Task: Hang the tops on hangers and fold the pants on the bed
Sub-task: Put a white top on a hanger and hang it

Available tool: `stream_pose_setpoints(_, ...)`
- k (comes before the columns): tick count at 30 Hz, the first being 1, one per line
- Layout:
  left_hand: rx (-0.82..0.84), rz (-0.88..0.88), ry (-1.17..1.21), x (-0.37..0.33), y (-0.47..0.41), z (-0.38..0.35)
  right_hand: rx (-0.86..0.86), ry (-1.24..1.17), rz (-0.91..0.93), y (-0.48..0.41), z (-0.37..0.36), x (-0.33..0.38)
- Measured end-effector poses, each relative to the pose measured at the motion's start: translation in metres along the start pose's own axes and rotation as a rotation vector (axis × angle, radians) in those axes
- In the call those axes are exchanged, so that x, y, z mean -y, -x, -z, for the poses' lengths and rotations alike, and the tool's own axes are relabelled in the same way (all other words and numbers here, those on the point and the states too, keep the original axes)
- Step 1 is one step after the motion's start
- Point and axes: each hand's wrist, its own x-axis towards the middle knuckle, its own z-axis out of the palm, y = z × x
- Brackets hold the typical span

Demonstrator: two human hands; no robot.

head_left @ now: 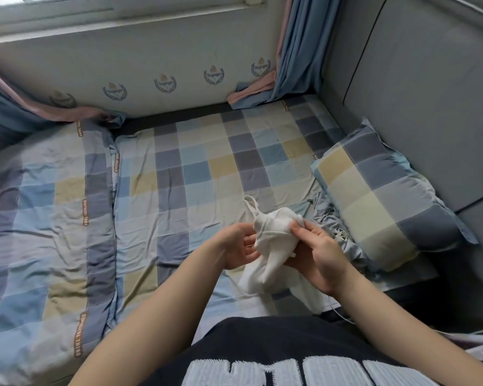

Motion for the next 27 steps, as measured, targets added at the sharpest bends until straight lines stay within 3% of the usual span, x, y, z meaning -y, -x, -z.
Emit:
stream_pose_setpoints(5,0.062,0.176,-0.172,0.009,-0.01,-0.001,0.03,0.009,0.002,0.008,0.004,-0.006)
stream_pose_setpoints(9,0.096,0.17,-0.185,0.023,-0.022,0.005,0.03,0.048,0.011,0.008,0.004,-0.008)
stream_pose_setpoints(12,-0.004,0.077,-0.049,0.026,-0.025,0.014,0.036,0.007,0.018,0.009,0.008,-0.01)
stream_pose_setpoints(15,-0.218,-0.184,0.182,0.02,-0.019,0.027,-0.062,0.066,-0.022,0.008,0.02,-0.018)
stream_pose_setpoints(17,-0.266,-0.354,0.282,0.012,-0.008,0.034,-0.186,0.221,-0.128,0.005,0.028,-0.031)
stream_pose_setpoints(19,-0.284,-0.464,0.24,0.006,0.008,0.043,-0.233,0.521,-0.321,0.007,0.033,-0.048)
stream_pose_setpoints(21,-0.367,-0.58,-0.009,0.001,0.027,0.051,-0.077,0.865,-0.529,0.01,0.032,-0.065)
stream_pose_setpoints(22,-0.405,-0.64,-0.181,-0.001,0.039,0.054,-0.009,0.981,-0.531,0.01,0.03,-0.073)
stream_pose_setpoints(24,-0.384,-0.738,-0.454,-0.004,0.065,0.063,-0.058,1.042,-0.327,0.005,0.02,-0.082)
stream_pose_setpoints(27,-0.27,-0.809,-0.699,-0.011,0.103,0.079,-0.212,0.948,0.068,-0.002,-0.014,-0.08)
